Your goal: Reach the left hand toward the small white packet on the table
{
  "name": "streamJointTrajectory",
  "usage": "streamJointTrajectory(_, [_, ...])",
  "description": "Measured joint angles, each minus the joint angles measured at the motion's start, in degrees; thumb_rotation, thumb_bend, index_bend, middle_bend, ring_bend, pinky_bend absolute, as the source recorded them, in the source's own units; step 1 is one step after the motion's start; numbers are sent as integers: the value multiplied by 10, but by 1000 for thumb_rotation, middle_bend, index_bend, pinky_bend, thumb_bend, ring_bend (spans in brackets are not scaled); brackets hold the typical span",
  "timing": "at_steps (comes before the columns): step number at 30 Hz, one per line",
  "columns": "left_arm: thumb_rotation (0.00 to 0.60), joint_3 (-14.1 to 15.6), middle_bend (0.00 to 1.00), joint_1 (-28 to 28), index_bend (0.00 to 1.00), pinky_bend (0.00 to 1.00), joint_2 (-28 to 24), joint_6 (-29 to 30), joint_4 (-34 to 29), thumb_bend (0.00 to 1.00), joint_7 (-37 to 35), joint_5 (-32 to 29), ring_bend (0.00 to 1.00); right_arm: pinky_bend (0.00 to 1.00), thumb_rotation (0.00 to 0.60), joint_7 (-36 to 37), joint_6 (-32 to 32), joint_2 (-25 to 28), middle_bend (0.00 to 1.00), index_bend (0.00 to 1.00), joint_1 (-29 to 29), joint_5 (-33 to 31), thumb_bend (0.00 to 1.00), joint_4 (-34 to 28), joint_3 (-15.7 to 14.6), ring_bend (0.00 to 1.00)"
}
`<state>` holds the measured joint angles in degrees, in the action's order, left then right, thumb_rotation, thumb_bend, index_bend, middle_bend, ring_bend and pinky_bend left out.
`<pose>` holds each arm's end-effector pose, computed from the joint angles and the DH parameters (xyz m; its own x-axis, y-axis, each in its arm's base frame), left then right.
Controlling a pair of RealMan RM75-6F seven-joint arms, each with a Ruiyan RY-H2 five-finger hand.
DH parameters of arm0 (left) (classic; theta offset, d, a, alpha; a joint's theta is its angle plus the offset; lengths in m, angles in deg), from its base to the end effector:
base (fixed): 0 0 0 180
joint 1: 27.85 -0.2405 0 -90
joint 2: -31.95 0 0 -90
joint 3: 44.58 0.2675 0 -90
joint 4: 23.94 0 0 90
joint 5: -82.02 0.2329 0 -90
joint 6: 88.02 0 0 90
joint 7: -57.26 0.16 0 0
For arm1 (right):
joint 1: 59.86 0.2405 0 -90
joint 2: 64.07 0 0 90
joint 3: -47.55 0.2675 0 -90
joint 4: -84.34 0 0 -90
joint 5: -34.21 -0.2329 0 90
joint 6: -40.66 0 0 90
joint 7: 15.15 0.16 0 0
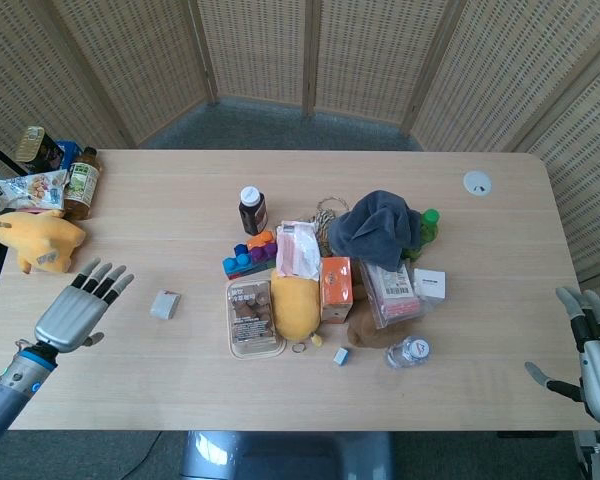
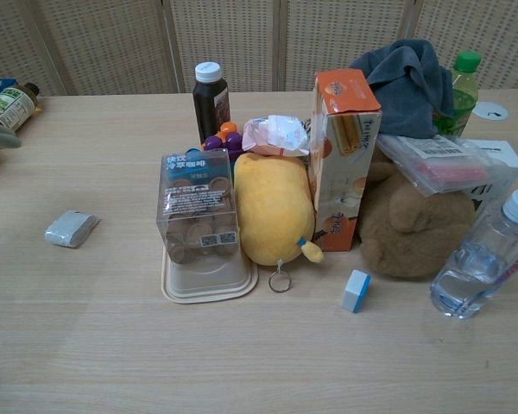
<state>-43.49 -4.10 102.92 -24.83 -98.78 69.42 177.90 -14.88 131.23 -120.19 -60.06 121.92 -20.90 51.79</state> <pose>-0.3232 0.2912 0.0647 0.8131 0.1139 0.5709 0.5516 -0.4643 -0.6929 -0.2957 -0.1750 0.1828 0.3139 0.0803 0.9461 -0.9494 0.0234 0.3131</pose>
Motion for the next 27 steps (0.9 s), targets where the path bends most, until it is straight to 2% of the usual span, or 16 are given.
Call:
streamJointTrajectory(6, [600,32,0,59,0,0,59,0,137,0,-48,102,0,0,599,-2,-1,0,0,0,0,2,0,0,-2,0])
streamJointTrajectory(15, [600,67,0,123,0,0,156,-21,273,0,-68,147,0,0,600,6,5,4,0,0,-3,-1,0,-1,2,0])
streamJointTrajectory(20, [600,71,0,145,0,0,183,-41,301,0,-64,141,0,0,600,12,5,6,0,0,-3,-4,0,0,3,0])
streamJointTrajectory(27, [600,80,0,157,0,0,189,-53,306,0,-47,134,0,0,600,18,5,9,0,0,-3,-4,0,0,4,0])
